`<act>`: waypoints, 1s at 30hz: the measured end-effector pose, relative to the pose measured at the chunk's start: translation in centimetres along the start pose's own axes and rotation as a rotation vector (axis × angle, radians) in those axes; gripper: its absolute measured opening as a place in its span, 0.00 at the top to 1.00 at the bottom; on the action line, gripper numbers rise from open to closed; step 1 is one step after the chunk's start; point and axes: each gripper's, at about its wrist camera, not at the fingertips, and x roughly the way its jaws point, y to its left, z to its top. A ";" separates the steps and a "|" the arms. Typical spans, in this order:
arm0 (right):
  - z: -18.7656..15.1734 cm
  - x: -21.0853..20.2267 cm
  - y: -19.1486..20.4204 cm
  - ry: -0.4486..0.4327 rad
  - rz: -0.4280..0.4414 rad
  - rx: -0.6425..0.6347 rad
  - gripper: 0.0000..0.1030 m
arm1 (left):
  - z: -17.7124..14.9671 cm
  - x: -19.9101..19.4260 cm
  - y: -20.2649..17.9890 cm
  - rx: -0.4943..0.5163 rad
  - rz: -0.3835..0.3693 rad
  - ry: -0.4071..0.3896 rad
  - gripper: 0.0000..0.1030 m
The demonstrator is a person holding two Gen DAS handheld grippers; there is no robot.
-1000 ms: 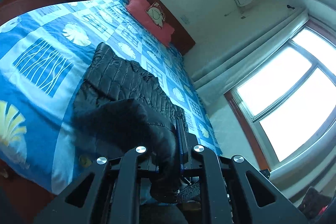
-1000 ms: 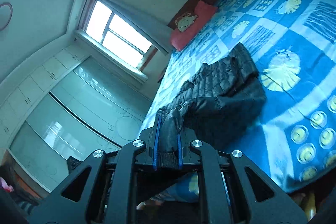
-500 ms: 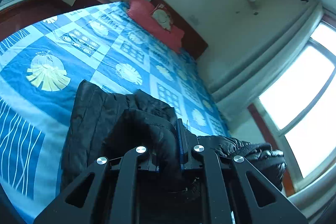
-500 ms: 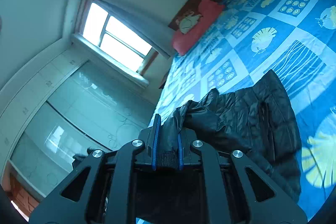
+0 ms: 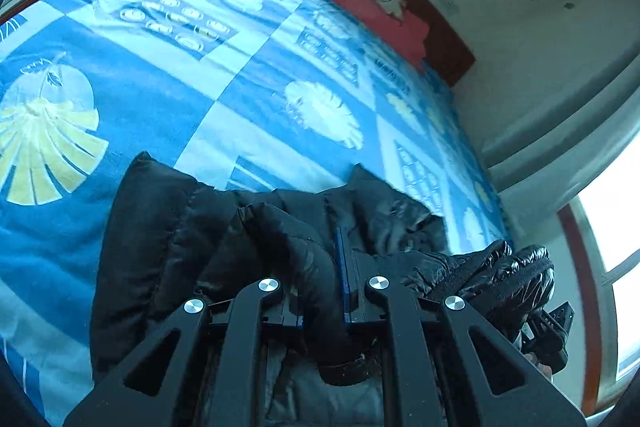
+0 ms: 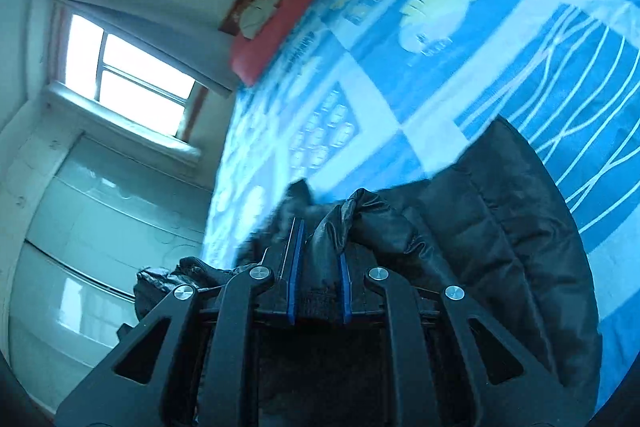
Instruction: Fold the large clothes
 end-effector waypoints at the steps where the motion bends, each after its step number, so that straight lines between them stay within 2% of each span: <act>1: -0.1 0.6 -0.5 0.001 -0.013 -0.002 0.86 | -0.1 0.6 0.3 0.013 0.014 0.005 0.88; 8: -1.2 2.3 -1.7 -0.023 -0.059 -0.068 0.88 | -0.9 2.6 1.0 0.062 0.042 -0.009 0.87; 13: -1.5 1.5 -1.8 -0.029 -0.032 -0.068 0.86 | -0.6 2.2 1.1 0.039 -0.013 -0.014 0.84; 15: -1.4 1.3 -1.9 -0.032 -0.009 -0.065 0.82 | -0.3 1.7 1.3 0.010 -0.058 -0.008 0.79; 17: -1.3 0.9 -1.8 -0.038 0.012 -0.059 0.78 | 0.0 0.8 1.7 -0.038 -0.114 -0.003 0.69; 19: -1.4 0.1 -1.7 -0.055 0.046 -0.053 0.71 | 0.3 -0.2 2.1 -0.088 -0.156 -0.011 0.61; 21: -1.6 -0.9 -1.4 -0.083 0.066 -0.065 0.45 | 0.6 -1.2 2.1 -0.113 -0.186 -0.029 0.48; 22: -1.8 -1.4 -1.0 -0.099 0.062 -0.079 0.42 | 0.7 -2.0 2.0 -0.119 -0.196 -0.054 0.41; 23: -1.7 -1.7 -0.8 -0.106 0.058 -0.088 0.39 | 0.7 -2.4 1.9 -0.121 -0.195 -0.068 0.33; 25: -2.0 -2.4 -0.4 -0.110 0.035 -0.103 0.39 | 0.8 -3.8 1.5 -0.123 -0.165 -0.123 0.24; 28: -2.3 -3.1 0.7 -0.120 -0.010 -0.147 0.39 | 1.0 -5.6 1.2 -0.122 -0.144 -0.204 0.24; 30: -2.5 -3.2 2.2 -0.120 -0.055 -0.216 0.39 | 1.1 -6.0 0.1 -0.067 -0.094 -0.214 0.23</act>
